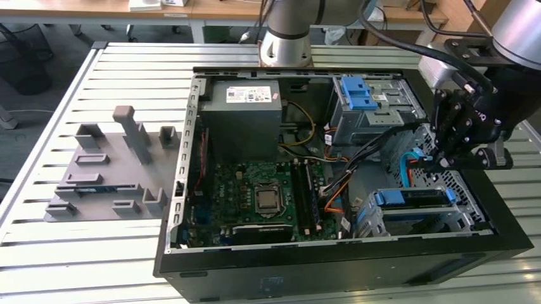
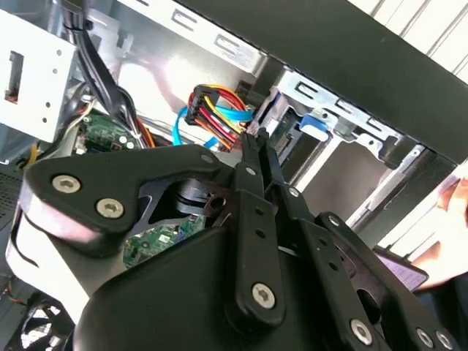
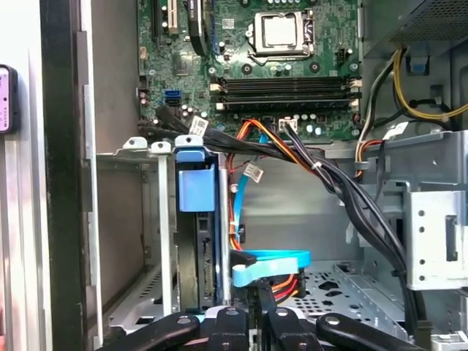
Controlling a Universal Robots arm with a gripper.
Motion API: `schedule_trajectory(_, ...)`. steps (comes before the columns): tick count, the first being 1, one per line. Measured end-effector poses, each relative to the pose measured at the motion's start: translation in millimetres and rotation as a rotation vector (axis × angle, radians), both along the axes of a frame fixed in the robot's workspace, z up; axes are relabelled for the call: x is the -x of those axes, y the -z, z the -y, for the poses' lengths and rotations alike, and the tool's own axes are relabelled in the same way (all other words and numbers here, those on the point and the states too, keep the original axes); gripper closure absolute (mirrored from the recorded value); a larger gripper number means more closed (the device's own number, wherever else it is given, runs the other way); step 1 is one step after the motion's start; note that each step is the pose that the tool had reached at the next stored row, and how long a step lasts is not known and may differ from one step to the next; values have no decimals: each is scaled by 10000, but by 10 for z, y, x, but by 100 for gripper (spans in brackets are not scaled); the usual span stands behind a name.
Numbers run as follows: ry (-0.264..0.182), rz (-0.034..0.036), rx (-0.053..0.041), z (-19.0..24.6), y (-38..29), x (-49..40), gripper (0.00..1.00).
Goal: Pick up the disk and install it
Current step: 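Insert the first disk wire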
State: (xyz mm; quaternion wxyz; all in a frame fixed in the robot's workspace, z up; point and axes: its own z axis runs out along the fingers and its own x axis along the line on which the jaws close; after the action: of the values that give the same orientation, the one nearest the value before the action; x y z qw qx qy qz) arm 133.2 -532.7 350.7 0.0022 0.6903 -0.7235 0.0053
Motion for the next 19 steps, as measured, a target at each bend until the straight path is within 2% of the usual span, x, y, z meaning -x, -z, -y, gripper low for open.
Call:
schedule_trajectory(5,1,0,3,88,5,1,84)
schedule_trajectory(11,0,0,97,94,54,14,84)
schedule_trajectory(19,1,0,184,115,73,27,84)
